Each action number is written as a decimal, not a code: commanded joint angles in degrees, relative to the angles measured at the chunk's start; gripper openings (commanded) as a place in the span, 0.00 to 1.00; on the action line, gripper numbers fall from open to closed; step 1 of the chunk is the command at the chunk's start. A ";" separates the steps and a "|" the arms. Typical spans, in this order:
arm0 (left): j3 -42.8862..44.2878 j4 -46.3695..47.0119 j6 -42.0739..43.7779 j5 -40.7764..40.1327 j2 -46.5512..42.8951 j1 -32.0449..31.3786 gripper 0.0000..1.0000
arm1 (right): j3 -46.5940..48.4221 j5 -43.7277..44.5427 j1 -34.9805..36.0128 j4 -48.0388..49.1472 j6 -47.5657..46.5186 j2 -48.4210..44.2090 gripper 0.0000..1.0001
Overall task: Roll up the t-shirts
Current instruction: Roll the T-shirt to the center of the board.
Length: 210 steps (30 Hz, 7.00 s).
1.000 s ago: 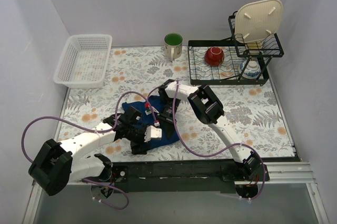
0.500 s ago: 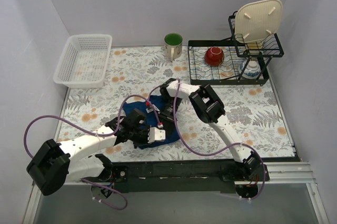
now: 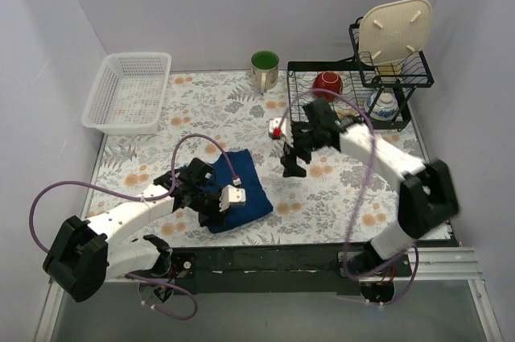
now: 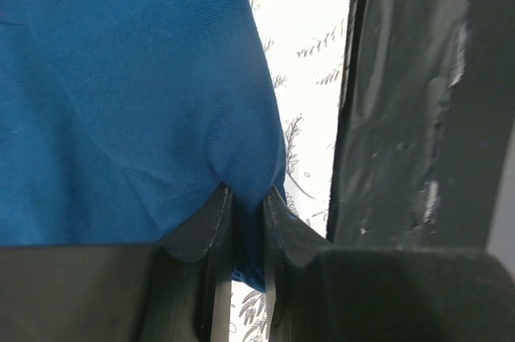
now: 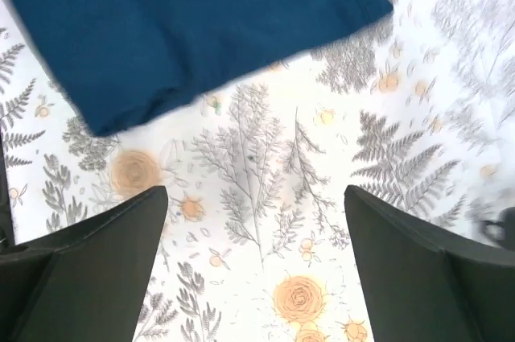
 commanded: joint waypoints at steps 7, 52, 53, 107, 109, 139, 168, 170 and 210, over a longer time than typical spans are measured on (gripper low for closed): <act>5.04 -0.90 -2.41 13.66 1.53 6.08 0.00 | -40.02 14.71 23.59 49.29 -2.32 -28.15 0.94; -2.96 7.36 -9.72 -7.25 -20.18 1.16 0.98 | -38.70 21.57 30.80 63.09 7.53 -8.28 0.07; -3.13 7.02 -8.93 -7.52 -19.74 0.90 0.97 | -38.79 21.48 30.72 63.09 7.87 -8.54 0.07; 14.35 -40.45 9.36 9.53 15.95 2.39 0.00 | 2.77 -14.46 15.86 -18.11 -14.17 14.65 0.02; 14.09 -40.45 9.28 9.27 18.22 2.39 0.00 | 4.98 -15.52 15.77 -20.92 -16.55 17.72 0.02; 16.64 -24.63 -3.54 -0.58 -3.29 13.90 0.46 | 24.23 -11.57 20.25 -32.36 -22.45 31.28 0.01; 28.68 -14.17 -48.38 6.63 22.10 19.27 0.00 | -3.71 -1.99 20.87 3.48 -2.85 8.34 0.01; 26.14 -13.03 -49.70 5.32 22.98 17.34 0.00 | -5.91 -1.55 20.70 5.25 -1.71 6.75 0.01; 46.73 6.92 -39.01 -7.90 40.76 13.63 0.00 | -19.63 16.56 14.37 13.09 9.11 -2.04 0.01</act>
